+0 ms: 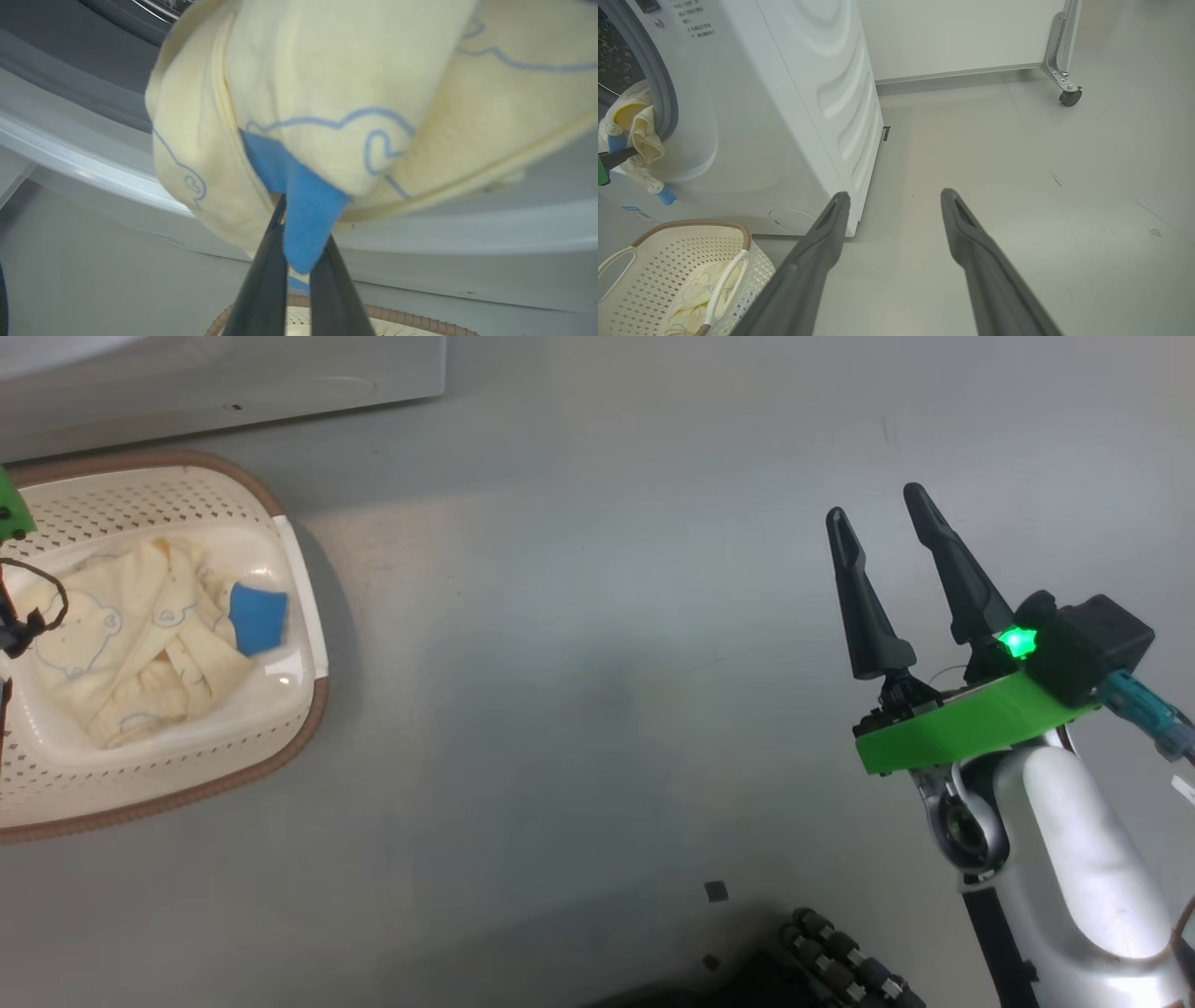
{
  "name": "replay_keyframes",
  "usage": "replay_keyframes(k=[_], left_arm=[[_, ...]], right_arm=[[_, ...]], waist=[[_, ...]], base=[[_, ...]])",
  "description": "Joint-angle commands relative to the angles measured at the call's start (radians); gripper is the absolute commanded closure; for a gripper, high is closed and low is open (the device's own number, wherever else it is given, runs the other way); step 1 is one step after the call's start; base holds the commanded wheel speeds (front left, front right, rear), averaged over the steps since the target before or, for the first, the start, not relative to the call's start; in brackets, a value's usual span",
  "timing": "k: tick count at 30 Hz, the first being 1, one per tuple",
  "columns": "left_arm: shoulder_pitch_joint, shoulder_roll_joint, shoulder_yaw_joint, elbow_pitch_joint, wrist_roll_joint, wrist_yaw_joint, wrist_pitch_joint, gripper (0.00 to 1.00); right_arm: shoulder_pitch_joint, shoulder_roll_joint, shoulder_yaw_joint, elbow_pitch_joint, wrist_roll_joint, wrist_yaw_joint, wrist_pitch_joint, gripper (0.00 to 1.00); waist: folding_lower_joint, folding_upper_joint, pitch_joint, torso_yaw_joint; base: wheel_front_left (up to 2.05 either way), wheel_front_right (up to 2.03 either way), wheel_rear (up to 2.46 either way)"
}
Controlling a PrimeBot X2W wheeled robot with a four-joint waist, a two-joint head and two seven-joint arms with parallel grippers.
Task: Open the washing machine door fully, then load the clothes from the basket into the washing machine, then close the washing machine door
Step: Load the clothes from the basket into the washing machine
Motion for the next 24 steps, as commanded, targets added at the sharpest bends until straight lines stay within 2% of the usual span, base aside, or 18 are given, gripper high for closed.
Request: replay_keyframes(k=[1, 7, 13, 19, 24], left_arm=[[-0.024, 0.052, 0.024, -0.015, -0.007, 0.002, -0.017, 1.00], [-0.025, 0.041, 0.007, -0.023, -0.014, -0.029, -0.018, 1.00], [-0.028, 0.045, -0.025, -0.114, -0.017, -0.078, 0.048, 1.00], [-0.021, 0.100, -0.043, -0.294, -0.031, -0.111, 0.199, 1.00], [-0.034, 0.173, -0.033, -0.457, -0.031, -0.098, 0.315, 1.00]], right_arm=[[0.002, -0.008, 0.013, -0.032, 0.005, 0.004, -0.010, 0.00], [0.008, -0.008, 0.001, -0.033, 0.004, 0.004, -0.010, 0.00], [0.021, -0.008, -0.019, -0.039, -0.006, 0.004, -0.010, 0.00], [0.030, -0.008, -0.017, -0.040, -0.003, 0.004, -0.010, 0.00], [0.026, -0.008, -0.001, -0.041, 0.012, 0.004, -0.010, 0.00]], waist=[[0.0000, 0.0000, -0.003, 0.002], [0.0000, 0.0000, -0.010, 0.019], [0.0000, 0.0000, -0.019, 0.052], [0.0000, 0.0000, -0.027, 0.070], [0.0000, 0.0000, -0.022, 0.059]], base=[[0.00, 0.00, 0.00], [0.00, 0.00, 0.00], [0.00, 0.00, 0.00], [0.00, 0.00, 0.00], [0.00, 0.00, 0.00]])
